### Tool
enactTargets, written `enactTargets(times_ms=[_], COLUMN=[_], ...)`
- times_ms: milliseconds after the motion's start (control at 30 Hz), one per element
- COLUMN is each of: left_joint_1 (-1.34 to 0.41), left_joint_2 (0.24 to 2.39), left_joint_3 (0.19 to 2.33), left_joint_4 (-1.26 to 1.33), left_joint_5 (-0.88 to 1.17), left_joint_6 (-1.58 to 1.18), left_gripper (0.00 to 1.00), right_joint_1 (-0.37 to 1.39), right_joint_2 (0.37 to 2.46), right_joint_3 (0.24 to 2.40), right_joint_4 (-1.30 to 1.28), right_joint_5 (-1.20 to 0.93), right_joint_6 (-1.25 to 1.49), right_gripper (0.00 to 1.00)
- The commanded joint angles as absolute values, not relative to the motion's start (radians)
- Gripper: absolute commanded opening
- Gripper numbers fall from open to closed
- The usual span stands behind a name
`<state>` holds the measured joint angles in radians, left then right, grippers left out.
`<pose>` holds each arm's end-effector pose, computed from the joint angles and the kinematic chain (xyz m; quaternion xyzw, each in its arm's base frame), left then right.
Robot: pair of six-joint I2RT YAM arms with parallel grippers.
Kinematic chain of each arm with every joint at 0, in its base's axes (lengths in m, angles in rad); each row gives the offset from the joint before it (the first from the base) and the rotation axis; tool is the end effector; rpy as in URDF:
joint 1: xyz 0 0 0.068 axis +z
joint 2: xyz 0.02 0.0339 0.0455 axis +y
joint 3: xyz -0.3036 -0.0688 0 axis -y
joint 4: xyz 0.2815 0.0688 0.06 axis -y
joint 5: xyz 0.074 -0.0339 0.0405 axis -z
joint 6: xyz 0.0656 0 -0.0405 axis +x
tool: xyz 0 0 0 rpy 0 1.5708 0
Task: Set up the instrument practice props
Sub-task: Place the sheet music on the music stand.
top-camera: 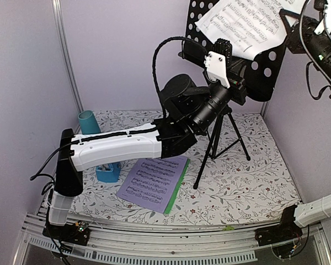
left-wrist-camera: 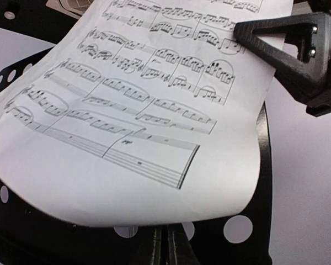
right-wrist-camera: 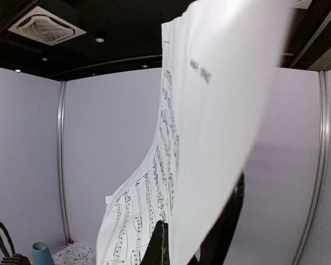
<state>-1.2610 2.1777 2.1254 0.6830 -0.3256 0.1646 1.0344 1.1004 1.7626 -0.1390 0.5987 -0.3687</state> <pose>0.1991 -0.5530 0.4884 0.1830 0.4326 -0.3958 0.7891 0.1230 0.1346 0.6686 -0.1134 0.5299 0.1309 0.8302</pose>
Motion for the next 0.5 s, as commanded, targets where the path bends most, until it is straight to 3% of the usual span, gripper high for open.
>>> enactTargets(times_ms=[0, 467], left_joint_1=[-1.275, -1.268], left_joint_2=[2.204, 2.179], left_joint_3=[2.103, 2.049], left_joint_4=[0.635, 0.639], left_joint_5=[-0.316, -0.308], left_joint_6=[0.164, 0.147], left_gripper=[0.0, 0.0], right_joint_1=[1.04, 1.039], right_joint_2=[1.082, 1.176], right_joint_3=[1.675, 1.568], right_joint_4=[0.063, 0.54], right_joint_5=[0.615, 0.495], right_joint_6=[-0.5, -0.726], right_gripper=[0.0, 0.0])
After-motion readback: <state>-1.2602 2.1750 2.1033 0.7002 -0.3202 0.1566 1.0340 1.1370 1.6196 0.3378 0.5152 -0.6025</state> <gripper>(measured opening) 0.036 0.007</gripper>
